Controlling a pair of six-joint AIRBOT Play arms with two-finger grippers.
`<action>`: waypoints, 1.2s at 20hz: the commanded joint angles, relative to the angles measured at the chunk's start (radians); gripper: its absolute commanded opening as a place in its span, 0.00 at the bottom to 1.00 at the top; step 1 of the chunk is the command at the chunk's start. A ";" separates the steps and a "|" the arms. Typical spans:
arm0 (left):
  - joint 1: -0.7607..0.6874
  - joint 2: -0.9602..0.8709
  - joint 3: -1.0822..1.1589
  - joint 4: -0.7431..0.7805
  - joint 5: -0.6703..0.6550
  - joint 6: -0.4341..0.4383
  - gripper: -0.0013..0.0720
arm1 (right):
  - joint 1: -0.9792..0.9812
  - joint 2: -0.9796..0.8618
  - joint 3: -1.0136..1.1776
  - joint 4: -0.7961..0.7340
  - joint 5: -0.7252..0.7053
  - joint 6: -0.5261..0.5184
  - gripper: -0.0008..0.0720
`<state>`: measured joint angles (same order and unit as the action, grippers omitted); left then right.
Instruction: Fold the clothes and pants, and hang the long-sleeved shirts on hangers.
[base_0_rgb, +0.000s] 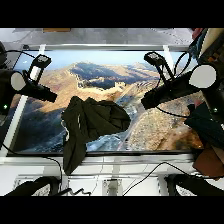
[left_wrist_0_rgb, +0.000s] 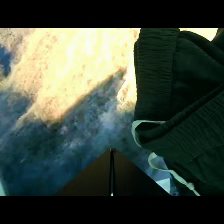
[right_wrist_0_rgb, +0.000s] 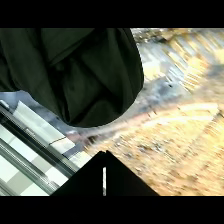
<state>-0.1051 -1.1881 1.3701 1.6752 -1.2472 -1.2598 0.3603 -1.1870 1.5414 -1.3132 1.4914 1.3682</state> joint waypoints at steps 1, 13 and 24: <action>0.001 -0.001 0.000 0.000 0.000 0.000 0.05 | 0.001 0.000 0.000 0.000 0.000 0.000 0.07; 0.001 -0.001 0.000 0.000 0.000 0.000 0.05 | 0.001 0.000 0.000 0.002 -0.129 0.000 0.07; 0.000 -0.001 0.000 -0.074 0.063 0.000 0.05 | 0.056 -0.203 -0.055 0.212 -0.479 -0.027 0.59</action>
<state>-0.1051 -1.1885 1.3701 1.6428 -1.2278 -1.2602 0.3851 -1.2934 1.4956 -1.2076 1.0981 1.3762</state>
